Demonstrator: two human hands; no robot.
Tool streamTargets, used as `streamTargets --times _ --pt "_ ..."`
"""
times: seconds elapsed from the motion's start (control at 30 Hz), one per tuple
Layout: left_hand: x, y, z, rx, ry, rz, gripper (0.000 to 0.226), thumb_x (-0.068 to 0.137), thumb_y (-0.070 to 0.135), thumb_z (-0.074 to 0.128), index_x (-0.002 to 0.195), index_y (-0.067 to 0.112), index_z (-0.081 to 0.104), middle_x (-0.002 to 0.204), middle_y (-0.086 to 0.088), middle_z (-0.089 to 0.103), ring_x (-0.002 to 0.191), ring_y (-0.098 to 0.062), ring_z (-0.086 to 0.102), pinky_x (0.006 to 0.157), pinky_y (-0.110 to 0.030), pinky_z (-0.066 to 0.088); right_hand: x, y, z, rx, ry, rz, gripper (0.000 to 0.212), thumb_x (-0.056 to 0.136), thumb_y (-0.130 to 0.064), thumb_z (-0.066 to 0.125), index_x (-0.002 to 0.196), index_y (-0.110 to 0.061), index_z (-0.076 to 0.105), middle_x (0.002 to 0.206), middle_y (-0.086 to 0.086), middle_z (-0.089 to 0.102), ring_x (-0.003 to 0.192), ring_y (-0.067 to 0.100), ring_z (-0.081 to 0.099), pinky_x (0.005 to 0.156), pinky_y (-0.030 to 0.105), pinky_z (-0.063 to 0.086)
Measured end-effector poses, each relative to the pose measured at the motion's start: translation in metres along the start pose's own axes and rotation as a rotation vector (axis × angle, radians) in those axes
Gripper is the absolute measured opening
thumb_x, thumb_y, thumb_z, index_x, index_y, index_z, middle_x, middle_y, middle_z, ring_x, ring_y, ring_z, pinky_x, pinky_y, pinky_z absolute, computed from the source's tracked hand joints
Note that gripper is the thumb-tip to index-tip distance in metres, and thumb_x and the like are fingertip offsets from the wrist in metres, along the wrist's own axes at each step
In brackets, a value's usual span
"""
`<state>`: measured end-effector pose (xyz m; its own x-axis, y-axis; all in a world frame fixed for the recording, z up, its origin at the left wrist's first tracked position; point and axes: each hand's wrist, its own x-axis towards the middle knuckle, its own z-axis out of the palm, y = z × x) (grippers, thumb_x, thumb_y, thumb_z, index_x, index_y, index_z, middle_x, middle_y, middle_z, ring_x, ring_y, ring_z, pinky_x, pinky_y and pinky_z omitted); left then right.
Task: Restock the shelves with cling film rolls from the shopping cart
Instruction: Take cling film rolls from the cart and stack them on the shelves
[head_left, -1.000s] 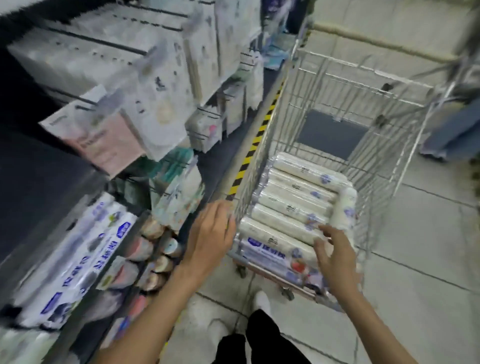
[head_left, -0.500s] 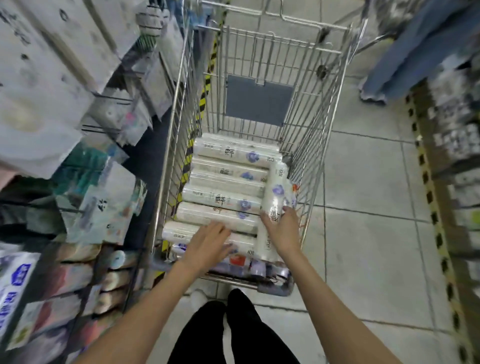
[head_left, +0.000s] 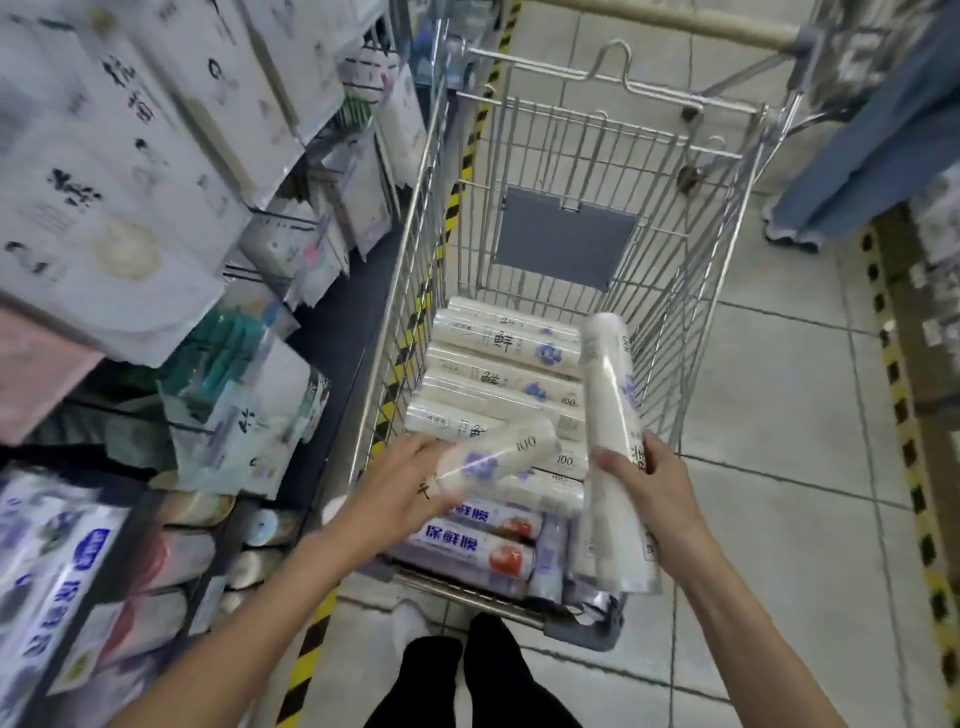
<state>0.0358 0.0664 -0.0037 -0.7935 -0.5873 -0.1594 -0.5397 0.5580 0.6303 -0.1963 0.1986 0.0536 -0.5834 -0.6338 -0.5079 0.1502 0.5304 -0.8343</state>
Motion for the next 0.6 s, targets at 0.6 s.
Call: streamTargets --times 0.6 --pt "-0.265 -0.004 -0.137 -0.813 0.646 -0.715 0.041 0.082 0.036 0.066 0.113 0.047 0.042 0.114 0.029 0.054 0.094 0.014 0.056 0.074 -0.005 0.042 -0.102 -0.072 0.234 0.064 -1.006 -0.025 0.082 0.050 -0.031 0.084 0.123 -0.019 0.050 0.086 0.014 0.064 0.069 0.031 0.062 0.056 0.039 0.053"
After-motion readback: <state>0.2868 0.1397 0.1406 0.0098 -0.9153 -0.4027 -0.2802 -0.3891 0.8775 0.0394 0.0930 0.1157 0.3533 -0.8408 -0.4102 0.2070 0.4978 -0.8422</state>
